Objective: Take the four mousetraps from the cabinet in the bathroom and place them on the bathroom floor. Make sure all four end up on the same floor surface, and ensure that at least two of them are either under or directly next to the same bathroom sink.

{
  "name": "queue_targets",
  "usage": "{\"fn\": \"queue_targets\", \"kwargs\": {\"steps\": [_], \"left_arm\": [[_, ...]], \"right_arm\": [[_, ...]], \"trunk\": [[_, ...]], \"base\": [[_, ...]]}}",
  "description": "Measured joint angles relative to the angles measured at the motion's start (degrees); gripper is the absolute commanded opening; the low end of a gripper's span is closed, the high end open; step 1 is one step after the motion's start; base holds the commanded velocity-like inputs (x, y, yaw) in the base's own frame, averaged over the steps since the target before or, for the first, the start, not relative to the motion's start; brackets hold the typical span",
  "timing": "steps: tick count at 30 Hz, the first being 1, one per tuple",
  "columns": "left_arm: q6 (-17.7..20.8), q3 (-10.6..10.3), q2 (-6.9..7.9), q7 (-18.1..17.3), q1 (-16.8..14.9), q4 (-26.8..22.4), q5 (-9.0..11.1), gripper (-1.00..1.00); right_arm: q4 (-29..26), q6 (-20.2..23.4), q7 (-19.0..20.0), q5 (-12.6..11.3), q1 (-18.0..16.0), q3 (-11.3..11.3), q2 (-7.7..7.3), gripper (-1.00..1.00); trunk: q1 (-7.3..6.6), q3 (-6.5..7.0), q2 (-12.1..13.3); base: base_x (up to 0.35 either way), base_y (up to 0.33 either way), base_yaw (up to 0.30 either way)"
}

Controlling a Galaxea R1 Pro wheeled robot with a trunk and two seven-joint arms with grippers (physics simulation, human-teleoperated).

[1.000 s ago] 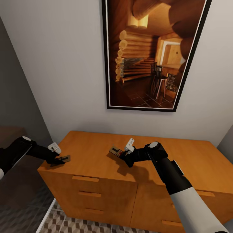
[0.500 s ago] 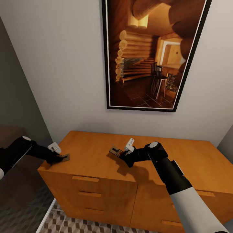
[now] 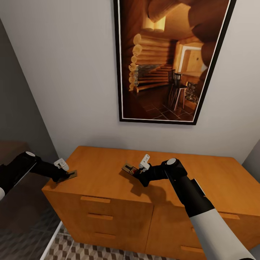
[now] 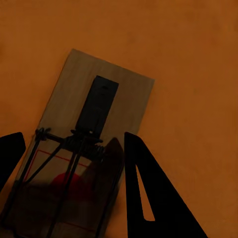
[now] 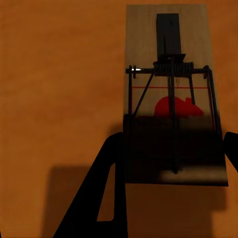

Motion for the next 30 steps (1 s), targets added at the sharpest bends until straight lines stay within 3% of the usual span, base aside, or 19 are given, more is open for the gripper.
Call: {"fn": "queue_targets", "kwargs": {"steps": [9, 15, 22, 30], "left_arm": [[0.26, 0.41, -0.1, -0.16, -0.01, 0.38, 0.1, -1.0], [0.66, 0.39, -0.29, -0.36, 0.07, -2.14, -0.59, -1.0], [8.19, 0.18, 0.01, -0.37, 0.07, -10.89, -0.28, -1.0], [9.62, 0.26, 0.01, -0.44, 0.07, -13.62, -0.17, -1.0]], "right_arm": [[0.0, 0.0, 0.0, 0.0, 0.02, 0.0, 0.0, -1.0], [0.0, 0.0, 0.0, 0.0, 0.01, 0.0, -0.02, -1.0], [-0.01, -0.02, 0.0, 0.0, 0.01, 0.0, -0.07, -1.0], [-0.05, -0.03, 0.0, -0.03, 0.01, -0.01, -0.04, -1.0]], "trunk": [[0.0, 0.0, 0.0], [0.01, -0.01, 0.01], [0.01, -0.01, 0.01], [0.01, -0.02, 0.01]], "base": [[0.0, 0.0, 0.0], [0.0, 0.0, 0.0], [0.0, 0.0, 0.0], [0.0, 0.0, 0.0]]}}
